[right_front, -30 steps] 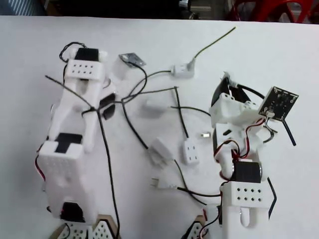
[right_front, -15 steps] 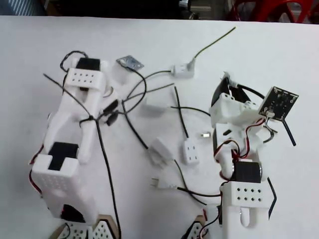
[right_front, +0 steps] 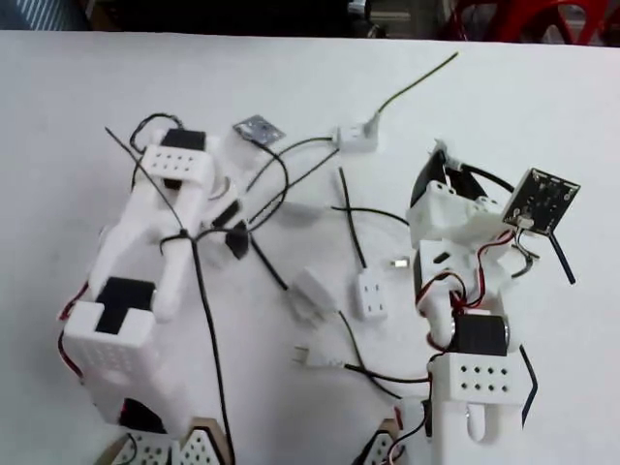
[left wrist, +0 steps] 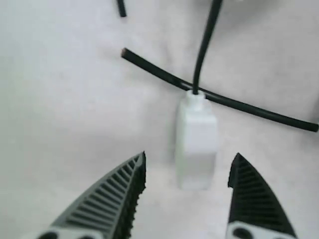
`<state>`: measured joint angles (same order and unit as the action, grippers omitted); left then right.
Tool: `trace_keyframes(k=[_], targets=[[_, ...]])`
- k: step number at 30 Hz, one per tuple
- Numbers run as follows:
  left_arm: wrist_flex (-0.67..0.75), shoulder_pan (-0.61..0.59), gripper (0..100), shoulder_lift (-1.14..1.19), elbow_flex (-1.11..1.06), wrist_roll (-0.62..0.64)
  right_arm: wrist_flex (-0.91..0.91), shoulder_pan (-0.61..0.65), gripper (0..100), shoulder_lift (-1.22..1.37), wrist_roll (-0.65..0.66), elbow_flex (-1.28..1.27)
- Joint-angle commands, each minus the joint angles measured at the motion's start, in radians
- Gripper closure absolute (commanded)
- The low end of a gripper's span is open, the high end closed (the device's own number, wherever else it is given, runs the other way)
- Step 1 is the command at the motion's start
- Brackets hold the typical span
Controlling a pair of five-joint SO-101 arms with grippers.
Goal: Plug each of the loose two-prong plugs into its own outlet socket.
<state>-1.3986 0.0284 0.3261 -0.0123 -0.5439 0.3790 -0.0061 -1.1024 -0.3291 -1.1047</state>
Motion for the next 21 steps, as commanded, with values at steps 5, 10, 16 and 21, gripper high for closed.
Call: trace_keyframes(k=[5, 10, 16, 21], targets=[[0.140, -0.113, 73, -0.062, -0.005, -0.012, -0.012, -0.007, 98.1, -0.005, 0.003, 0.006], [0.161, -0.147, 73, 0.016, 0.035, -0.035, -0.016, -0.007, 98.1, -0.005, 0.003, 0.000], [0.014, -0.194, 73, 0.079, 0.215, -0.038, -0.012, 0.031, 98.1, -0.005, 0.003, -0.003], [-0.226, -0.173, 73, -0.012, 0.377, -0.032, -0.010, 0.088, 98.1, 0.015, 0.074, -0.003]])
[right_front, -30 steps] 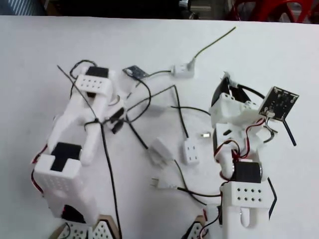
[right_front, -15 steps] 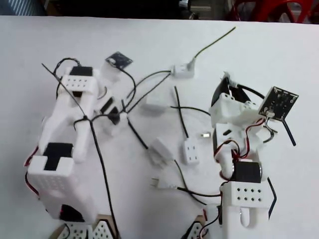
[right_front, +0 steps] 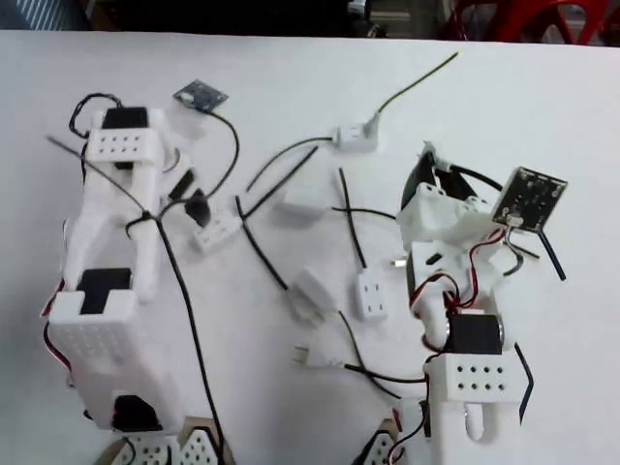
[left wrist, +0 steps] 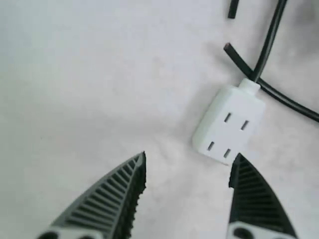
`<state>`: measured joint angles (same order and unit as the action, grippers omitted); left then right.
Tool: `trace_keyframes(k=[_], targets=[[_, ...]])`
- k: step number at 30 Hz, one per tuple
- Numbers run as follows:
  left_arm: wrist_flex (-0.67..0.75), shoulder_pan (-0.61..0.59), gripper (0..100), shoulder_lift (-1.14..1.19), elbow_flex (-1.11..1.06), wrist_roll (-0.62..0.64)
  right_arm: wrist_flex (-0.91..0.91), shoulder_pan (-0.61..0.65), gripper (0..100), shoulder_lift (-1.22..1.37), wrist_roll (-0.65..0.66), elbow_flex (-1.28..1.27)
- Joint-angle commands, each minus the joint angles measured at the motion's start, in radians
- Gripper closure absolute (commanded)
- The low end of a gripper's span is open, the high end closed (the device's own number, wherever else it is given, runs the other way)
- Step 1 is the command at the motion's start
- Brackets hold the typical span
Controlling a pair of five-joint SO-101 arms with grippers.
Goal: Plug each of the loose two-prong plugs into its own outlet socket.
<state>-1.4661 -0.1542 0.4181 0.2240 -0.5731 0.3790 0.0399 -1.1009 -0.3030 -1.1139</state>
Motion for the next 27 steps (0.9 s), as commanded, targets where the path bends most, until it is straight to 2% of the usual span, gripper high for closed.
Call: trace_keyframes(k=[1, 6, 10, 13, 20, 27], targets=[[-0.183, 0.015, 73, -0.142, 0.153, -0.002, -0.010, 0.070, 98.1, 0.031, 0.066, 0.006], [-0.198, 0.010, 73, -0.378, 0.094, 0.046, -0.010, 0.265, 98.1, 0.182, 0.192, 0.014], [-0.180, -0.024, 73, -0.549, -0.043, 0.078, -0.008, 0.386, 98.1, 0.278, 0.245, 0.038], [-0.092, -0.088, 73, -0.662, -0.190, 0.137, -0.001, 0.456, 98.1, 0.312, 0.253, 0.061], [0.212, -0.246, 73, -0.977, -0.649, 0.140, 0.128, 0.682, 98.1, 0.429, 0.253, 0.233], [0.353, -0.354, 73, -1.161, -1.000, 0.203, 0.237, 0.797, 98.1, 0.700, 0.253, 0.502]])
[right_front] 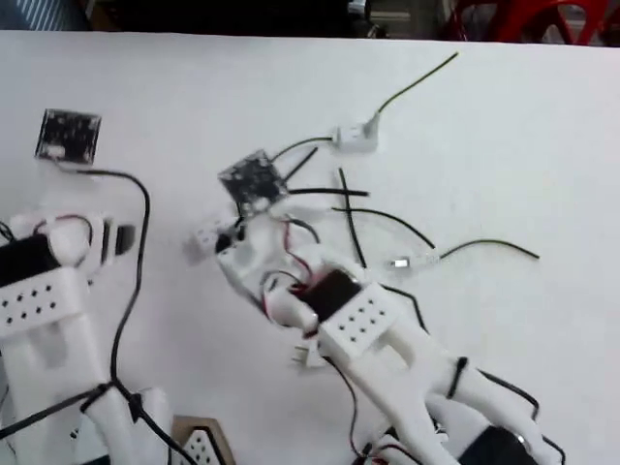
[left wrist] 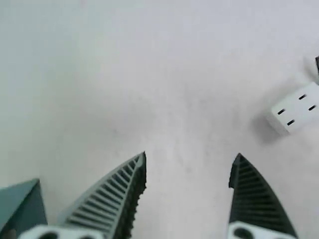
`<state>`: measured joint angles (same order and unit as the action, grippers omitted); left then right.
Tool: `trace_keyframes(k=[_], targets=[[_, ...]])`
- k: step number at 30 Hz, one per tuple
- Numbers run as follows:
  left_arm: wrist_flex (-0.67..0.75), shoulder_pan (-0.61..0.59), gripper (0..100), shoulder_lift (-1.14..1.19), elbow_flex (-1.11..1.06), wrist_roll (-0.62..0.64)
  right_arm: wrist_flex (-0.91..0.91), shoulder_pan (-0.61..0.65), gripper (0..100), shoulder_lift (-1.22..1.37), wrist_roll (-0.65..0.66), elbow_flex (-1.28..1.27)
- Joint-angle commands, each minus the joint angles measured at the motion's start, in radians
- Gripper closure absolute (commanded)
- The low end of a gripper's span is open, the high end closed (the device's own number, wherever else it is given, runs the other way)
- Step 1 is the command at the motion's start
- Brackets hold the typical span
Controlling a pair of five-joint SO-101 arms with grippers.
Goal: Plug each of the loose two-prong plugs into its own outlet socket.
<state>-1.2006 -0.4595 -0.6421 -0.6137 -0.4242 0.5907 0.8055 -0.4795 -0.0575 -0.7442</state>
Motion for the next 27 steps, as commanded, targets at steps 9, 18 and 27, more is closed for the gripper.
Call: trace_keyframes(k=[9, 18, 27], targets=[[0.313, -0.074, 73, -0.145, -0.485, 0.147, 0.021, 0.041, 98.1, 0.395, 0.009, 0.365], [0.338, -0.074, 73, -0.145, -0.531, 0.190, 0.021, 0.038, 98.1, 0.587, 0.009, 0.486], [0.373, -0.058, 73, -0.139, -0.534, 0.195, 0.019, -0.007, 98.1, 0.631, 0.009, 0.512]])
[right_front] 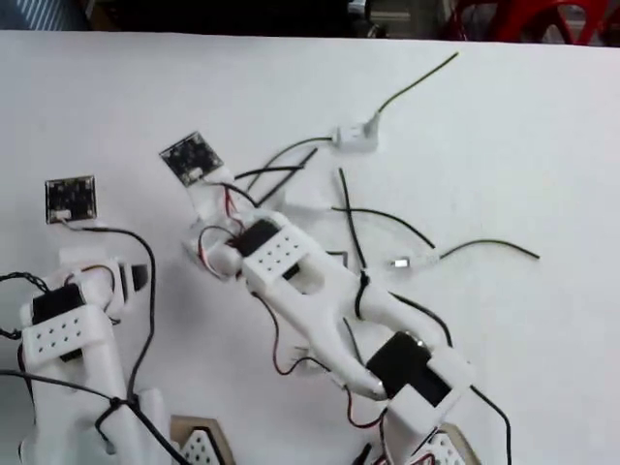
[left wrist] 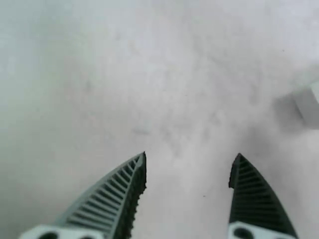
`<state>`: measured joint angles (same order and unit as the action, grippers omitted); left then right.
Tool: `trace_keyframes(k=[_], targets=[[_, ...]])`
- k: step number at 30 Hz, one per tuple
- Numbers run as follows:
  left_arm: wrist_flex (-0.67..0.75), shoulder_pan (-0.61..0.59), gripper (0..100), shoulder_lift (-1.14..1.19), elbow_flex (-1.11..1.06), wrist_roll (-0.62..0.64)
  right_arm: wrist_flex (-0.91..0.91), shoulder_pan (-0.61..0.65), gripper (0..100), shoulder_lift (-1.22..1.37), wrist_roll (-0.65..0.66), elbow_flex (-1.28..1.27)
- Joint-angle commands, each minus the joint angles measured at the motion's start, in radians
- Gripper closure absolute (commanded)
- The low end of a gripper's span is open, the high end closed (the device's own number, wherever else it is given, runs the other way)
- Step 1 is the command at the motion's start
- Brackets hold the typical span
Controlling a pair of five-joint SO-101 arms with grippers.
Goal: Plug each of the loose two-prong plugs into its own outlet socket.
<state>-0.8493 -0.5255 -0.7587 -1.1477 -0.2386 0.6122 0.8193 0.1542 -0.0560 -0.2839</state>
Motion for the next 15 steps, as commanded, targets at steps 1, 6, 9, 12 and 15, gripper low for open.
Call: trace_keyframes(k=[1, 6, 9, 12, 15], targets=[[0.021, 0.008, 73, -0.022, -0.002, 0.009, 0.001, -0.024, 98.1, 0.010, 0.008, 0.064], [0.028, 0.008, 73, -0.028, -0.017, 0.009, 0.005, -0.021, 98.1, 0.065, 0.008, 0.087], [0.028, 0.008, 73, -0.028, -0.020, 0.008, 0.010, -0.021, 98.1, 0.071, 0.008, 0.086], [0.028, 0.008, 73, -0.028, -0.020, 0.006, 0.048, -0.018, 98.1, 0.071, 0.008, 0.087], [0.028, 0.008, 73, -0.028, -0.020, 0.006, 0.056, -0.010, 98.2, 0.079, 0.008, 0.089]])
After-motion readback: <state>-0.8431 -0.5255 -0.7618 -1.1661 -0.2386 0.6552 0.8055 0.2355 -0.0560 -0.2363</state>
